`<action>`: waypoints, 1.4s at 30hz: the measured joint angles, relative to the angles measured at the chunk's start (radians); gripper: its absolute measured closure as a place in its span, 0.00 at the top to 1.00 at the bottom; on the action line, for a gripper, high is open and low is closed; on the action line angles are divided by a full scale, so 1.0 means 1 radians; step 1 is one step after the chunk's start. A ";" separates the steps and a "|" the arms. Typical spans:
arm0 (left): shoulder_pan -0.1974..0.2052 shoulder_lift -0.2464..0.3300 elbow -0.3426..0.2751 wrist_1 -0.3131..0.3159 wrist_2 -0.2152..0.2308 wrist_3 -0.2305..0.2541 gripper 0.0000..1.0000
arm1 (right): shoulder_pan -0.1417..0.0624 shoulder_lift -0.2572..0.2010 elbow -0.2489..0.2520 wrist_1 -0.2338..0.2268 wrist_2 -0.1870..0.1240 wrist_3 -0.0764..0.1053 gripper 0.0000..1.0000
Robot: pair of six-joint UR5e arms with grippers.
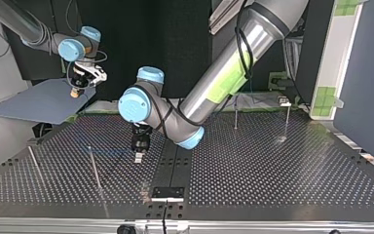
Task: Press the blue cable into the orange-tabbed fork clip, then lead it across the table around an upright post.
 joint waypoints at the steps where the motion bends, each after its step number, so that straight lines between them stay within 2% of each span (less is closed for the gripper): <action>1: 0.000 0.000 0.000 0.000 0.000 0.000 1.00 | -0.001 0.010 0.000 -0.003 0.006 0.002 0.00; 8: 0.001 0.000 0.000 0.000 0.000 0.005 1.00 | -0.012 0.049 0.000 -0.016 0.041 0.005 0.00; 17: 0.002 0.000 0.000 0.000 0.000 0.006 1.00 | -0.021 0.053 0.004 -0.022 0.073 0.004 0.00; 25: 0.001 0.000 0.000 -0.002 0.000 0.006 1.00 | -0.035 0.060 0.023 -0.050 0.104 0.006 0.00; 30: 0.000 0.000 0.001 -0.003 0.000 0.006 1.00 | -0.047 0.062 0.047 -0.081 0.131 0.010 0.00; 37: 0.000 0.000 0.000 -0.009 0.000 0.007 1.00 | -0.058 0.067 0.075 -0.128 0.140 0.009 0.00; 42: 0.000 0.000 0.000 -0.012 0.000 0.008 1.00 | -0.062 0.103 0.106 -0.179 0.141 0.008 0.00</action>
